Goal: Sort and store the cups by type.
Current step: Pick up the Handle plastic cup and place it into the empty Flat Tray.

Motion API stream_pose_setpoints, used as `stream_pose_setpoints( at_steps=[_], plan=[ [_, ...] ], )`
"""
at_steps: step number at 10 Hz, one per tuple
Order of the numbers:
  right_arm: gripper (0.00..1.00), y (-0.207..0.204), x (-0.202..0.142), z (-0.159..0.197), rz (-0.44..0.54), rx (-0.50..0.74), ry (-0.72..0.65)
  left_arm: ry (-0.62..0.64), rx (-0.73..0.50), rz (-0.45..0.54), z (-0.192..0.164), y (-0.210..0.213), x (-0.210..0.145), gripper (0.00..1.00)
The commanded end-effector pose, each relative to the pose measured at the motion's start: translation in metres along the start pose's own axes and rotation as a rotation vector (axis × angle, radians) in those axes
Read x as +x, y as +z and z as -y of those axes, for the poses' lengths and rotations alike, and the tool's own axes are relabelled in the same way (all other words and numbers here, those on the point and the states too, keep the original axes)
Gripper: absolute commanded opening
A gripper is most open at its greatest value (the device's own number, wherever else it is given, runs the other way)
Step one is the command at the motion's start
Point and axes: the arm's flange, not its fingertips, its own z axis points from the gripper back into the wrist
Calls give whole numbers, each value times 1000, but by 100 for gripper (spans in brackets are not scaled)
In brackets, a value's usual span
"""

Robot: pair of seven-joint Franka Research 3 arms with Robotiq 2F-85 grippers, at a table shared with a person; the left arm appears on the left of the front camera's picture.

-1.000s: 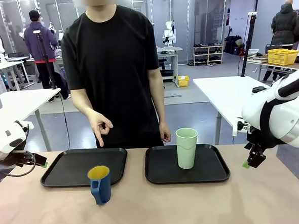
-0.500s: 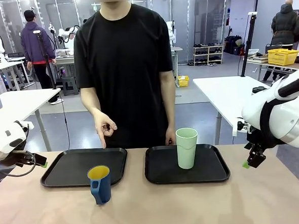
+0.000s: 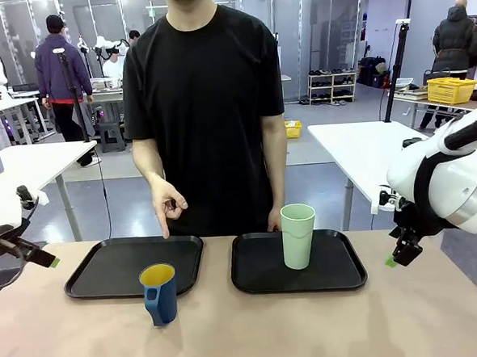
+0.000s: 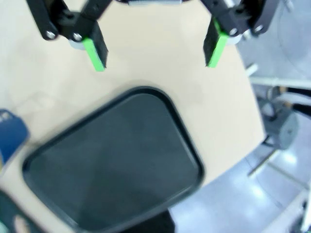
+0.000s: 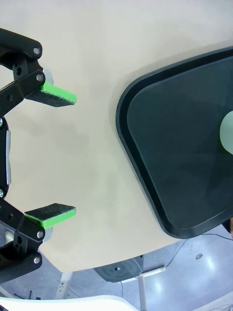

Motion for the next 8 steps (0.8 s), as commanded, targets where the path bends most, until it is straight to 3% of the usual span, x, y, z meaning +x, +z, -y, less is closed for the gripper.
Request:
stream_pose_setpoints(
  at_steps=[1,3,4,5,8],
  plan=[
    [100,-1,1,3,18,8,-6,-211,-130,-27,-14,2,-1,100],
    [100,-1,1,3,18,8,-6,-456,-149,-100,-1,0,-1,100],
    [100,-1,1,3,18,8,-6,-481,-118,-119,1,-3,0,100],
    [100,-1,1,3,18,8,-6,-328,-157,-69,13,2,-3,100],
    [100,-1,1,3,18,8,-6,-328,-157,-69,13,2,-3,100]
  ],
)
